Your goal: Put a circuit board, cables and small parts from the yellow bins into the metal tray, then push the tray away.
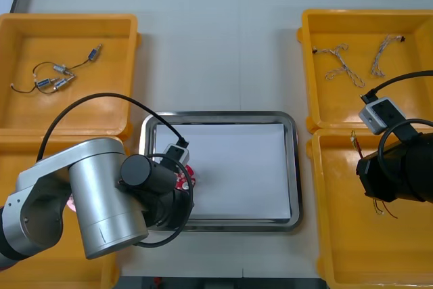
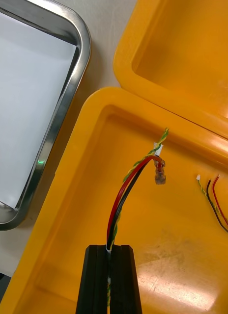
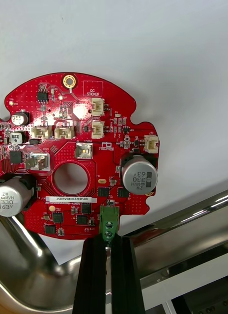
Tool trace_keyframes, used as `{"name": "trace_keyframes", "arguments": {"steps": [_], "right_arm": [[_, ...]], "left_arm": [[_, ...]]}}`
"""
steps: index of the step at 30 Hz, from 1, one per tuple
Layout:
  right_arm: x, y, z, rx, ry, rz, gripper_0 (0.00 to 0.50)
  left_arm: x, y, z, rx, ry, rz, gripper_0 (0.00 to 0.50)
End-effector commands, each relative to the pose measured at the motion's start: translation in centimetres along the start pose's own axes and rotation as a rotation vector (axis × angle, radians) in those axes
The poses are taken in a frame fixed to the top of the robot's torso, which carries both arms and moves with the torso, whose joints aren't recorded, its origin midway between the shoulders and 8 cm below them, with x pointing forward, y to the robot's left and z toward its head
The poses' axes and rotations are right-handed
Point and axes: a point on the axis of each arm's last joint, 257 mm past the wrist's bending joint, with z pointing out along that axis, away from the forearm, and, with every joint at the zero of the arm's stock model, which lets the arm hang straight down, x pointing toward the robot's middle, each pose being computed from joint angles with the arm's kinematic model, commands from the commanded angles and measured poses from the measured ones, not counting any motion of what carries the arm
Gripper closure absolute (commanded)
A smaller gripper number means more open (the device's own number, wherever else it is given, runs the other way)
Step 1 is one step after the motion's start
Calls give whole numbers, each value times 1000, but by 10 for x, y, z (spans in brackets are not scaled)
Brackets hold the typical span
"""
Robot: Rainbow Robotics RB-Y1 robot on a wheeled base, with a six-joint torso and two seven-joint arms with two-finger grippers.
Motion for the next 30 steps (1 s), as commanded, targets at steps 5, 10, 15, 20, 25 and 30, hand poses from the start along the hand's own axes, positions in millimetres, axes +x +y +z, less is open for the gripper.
{"name": "trace_keyframes", "arguments": {"steps": [5, 10, 15, 20, 25, 30], "right_arm": [[-2, -1, -7, 26, -10, 9, 500], [-2, -1, -7, 26, -10, 9, 500], [-2, -1, -7, 26, -10, 9, 500], [-2, -1, -7, 26, -10, 9, 500], [-2, -1, -7, 26, -10, 9, 500], [-2, -1, -7, 26, -10, 9, 500]], "left_arm": [[-11, -13, -2, 15, -35, 64, 500], [-10, -15, -1, 19, -34, 62, 441], [-10, -16, -1, 20, -35, 62, 92], [-10, -16, -2, 19, -37, 60, 0], [-14, -9, -11, 0, -39, 54, 0], [-22, -9, -28, 36, -34, 23, 0]]}}
